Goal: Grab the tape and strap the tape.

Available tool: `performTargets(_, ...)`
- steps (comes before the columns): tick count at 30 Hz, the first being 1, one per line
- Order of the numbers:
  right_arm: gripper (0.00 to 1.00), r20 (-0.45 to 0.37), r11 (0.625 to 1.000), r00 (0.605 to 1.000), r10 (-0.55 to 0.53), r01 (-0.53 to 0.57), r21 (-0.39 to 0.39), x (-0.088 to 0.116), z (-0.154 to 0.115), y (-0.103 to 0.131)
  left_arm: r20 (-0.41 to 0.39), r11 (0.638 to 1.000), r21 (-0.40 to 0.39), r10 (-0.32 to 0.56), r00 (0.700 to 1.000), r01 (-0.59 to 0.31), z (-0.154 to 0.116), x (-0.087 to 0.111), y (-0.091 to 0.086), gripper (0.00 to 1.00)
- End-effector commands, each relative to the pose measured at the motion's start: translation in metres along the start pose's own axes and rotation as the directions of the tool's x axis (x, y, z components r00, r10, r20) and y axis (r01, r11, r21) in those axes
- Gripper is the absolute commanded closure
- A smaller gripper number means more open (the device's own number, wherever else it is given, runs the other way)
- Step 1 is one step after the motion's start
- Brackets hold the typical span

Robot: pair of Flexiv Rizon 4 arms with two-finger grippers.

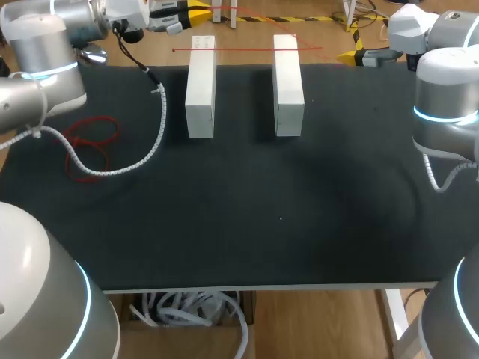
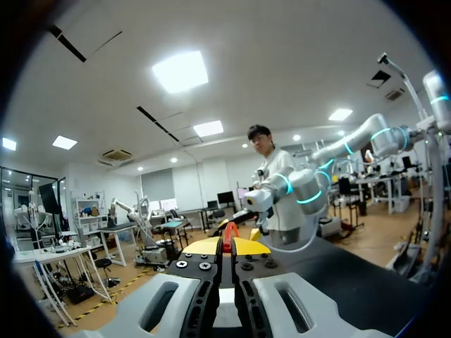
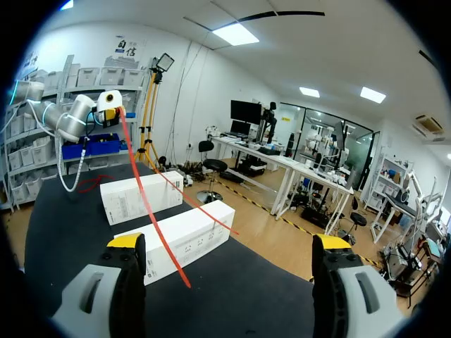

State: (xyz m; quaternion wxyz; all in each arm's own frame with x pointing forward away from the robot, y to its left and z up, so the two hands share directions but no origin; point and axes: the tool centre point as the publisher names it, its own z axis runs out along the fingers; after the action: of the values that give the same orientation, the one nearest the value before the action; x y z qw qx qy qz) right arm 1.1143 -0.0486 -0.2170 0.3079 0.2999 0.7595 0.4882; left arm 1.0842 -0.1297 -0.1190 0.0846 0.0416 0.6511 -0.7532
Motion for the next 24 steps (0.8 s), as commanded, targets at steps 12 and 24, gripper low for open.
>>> performTargets(12, 0.00, 0.000, 1.000, 1.000, 0.000, 0.000, 0.001, 0.000, 0.000, 0.000, 0.022, 0.999, -0.012, -0.034, 0.999, 0.034, 0.002, -0.009, 0.004, 1.00)
performTargets(24, 0.00, 0.000, 1.000, 1.000, 0.000, 0.000, 0.001, 0.000, 0.000, 0.000, -0.052, 0.999, -0.003, -0.032, 0.998, 0.032, 0.030, -0.011, 0.003, 1.00)
